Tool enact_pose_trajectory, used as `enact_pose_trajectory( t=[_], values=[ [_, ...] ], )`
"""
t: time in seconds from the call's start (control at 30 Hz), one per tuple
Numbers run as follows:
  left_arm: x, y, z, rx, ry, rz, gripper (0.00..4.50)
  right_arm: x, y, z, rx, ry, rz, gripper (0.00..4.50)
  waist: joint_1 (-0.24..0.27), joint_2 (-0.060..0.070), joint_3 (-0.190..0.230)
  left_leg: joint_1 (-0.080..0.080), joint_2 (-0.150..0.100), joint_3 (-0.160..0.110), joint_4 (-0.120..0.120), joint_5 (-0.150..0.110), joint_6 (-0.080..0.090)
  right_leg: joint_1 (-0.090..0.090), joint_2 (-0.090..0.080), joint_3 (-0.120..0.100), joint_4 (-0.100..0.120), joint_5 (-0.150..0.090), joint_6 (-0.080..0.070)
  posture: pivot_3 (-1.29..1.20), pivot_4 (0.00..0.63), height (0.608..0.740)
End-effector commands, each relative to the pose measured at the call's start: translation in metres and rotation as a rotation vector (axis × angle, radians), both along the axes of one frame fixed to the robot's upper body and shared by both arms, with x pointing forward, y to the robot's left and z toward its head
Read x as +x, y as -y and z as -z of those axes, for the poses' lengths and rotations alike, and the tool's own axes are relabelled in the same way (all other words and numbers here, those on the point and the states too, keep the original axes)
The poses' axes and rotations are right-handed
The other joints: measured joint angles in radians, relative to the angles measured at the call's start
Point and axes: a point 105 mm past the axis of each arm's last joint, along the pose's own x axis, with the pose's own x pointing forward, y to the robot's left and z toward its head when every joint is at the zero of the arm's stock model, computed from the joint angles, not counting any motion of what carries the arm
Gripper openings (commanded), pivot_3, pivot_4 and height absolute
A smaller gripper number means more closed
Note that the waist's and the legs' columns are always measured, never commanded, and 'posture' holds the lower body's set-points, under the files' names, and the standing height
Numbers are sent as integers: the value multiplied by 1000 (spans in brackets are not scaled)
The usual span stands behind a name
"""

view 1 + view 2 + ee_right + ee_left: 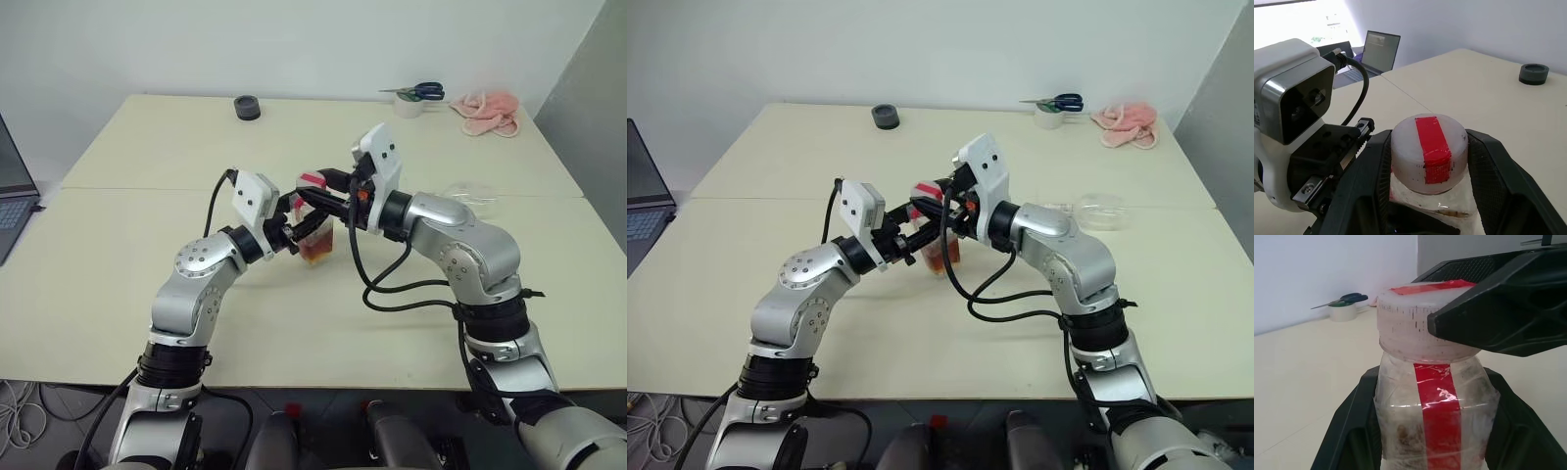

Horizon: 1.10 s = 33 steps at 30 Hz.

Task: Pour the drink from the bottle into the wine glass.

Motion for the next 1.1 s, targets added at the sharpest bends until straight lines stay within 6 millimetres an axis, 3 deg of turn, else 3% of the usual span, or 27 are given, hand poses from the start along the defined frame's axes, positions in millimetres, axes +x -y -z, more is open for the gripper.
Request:
enact_pose_trajectory(
  t=[0.03,0.17,0.3,0.47,0.63,0.87,1.1],
  values=[
    [-14,9,-18,-6,74,79,2072,-26,-6,-15,34,28,-255,1881,0,0,0,0,0,0,0,0,0,0,0,0,0,0,0,0,150,740],
    [-19,13,-19,-8,60,117,2054,-53,-1,-14,-69,100,-548,1881,2,0,0,-1,-1,0,0,0,0,0,-1,0,-1,0,0,0,150,740],
    [-26,19,-16,6,33,180,2047,-49,5,-16,-121,159,-663,1881,-4,1,0,1,0,1,0,0,0,0,0,0,-1,0,0,0,150,740],
    [-28,21,-15,8,30,181,1994,-35,7,-13,-163,186,-653,1881,-9,1,1,1,2,1,0,0,0,0,3,1,0,0,0,0,150,740],
    [-27,21,-14,10,28,174,1951,-35,7,-16,-145,125,-661,1881,-4,1,1,1,1,1,0,0,0,0,2,1,0,0,0,0,150,740],
    [-24,21,-14,15,25,175,1947,-34,9,-24,-125,124,-619,4369,-2,1,1,1,1,1,0,0,0,0,2,1,0,1,-2,0,150,740],
    [-20,19,-11,21,22,167,1945,-24,16,-38,-107,183,-427,4500,-1,1,1,1,1,0,0,0,0,0,1,1,0,1,-2,0,150,740]
  ],
)
